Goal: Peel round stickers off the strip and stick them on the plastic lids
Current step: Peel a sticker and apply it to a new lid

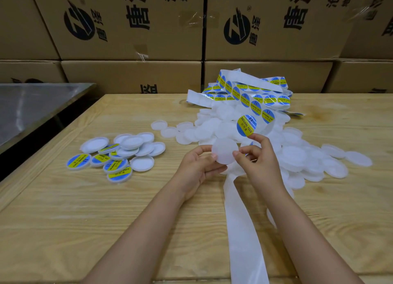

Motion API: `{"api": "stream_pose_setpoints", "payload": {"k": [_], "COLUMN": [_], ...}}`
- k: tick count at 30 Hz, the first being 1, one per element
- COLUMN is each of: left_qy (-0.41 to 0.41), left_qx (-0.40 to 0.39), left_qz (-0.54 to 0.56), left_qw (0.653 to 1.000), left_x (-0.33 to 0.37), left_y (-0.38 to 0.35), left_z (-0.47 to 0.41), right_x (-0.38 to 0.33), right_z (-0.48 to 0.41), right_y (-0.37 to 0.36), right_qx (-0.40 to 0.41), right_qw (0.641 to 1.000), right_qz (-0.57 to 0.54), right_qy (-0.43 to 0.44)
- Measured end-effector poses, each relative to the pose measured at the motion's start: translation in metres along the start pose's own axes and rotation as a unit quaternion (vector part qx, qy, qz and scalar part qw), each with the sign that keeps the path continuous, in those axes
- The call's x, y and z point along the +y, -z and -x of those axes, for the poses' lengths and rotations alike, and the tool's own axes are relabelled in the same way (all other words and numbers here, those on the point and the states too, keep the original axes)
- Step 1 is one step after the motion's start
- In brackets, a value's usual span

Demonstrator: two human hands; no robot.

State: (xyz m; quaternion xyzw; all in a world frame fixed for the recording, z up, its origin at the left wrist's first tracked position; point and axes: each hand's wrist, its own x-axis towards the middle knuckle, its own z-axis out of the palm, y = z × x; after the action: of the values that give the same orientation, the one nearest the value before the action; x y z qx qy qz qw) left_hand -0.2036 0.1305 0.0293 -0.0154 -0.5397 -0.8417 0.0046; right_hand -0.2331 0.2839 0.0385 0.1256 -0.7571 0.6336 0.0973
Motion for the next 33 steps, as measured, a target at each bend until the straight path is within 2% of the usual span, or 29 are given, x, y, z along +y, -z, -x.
{"api": "stream_pose_setpoints", "payload": {"k": [5, 12, 15, 18, 22, 28, 33], "left_qy": [-0.021, -0.011, 0.009, 0.04, 0.016, 0.015, 0.047], "left_qx": [-0.007, -0.029, -0.043, -0.016, 0.003, 0.009, 0.003], "left_qz": [-0.025, -0.044, -0.02, 0.007, -0.051, 0.026, 0.114], "left_qw": [0.999, 0.999, 0.999, 0.999, 0.999, 0.999, 0.992], "left_x": [-0.0011, -0.0048, -0.0034, -0.0004, -0.0055, -0.0028, 0.002], "left_y": [-0.0014, -0.003, -0.0053, -0.0041, -0.0037, -0.0056, -0.0072], "left_z": [0.0004, 0.0017, 0.0012, -0.0021, -0.0023, -0.0015, 0.0009], "right_x": [0.0025, 0.0029, 0.0016, 0.0, 0.0005, 0.0009, 0.0022], "right_z": [0.0012, 0.0029, 0.0026, 0.0031, 0.0061, 0.0055, 0.0036], "right_y": [-0.0014, -0.0064, -0.0061, -0.0048, -0.0064, -0.0079, -0.0068], "right_qx": [-0.019, -0.005, -0.001, -0.011, -0.031, -0.012, 0.009], "right_qw": [1.0, 1.0, 1.0, 1.0, 0.998, 0.999, 1.0], "right_qz": [0.017, 0.009, -0.011, -0.009, 0.041, 0.039, -0.006], "right_qy": [-0.011, -0.01, -0.007, 0.004, 0.034, 0.034, 0.008]}}
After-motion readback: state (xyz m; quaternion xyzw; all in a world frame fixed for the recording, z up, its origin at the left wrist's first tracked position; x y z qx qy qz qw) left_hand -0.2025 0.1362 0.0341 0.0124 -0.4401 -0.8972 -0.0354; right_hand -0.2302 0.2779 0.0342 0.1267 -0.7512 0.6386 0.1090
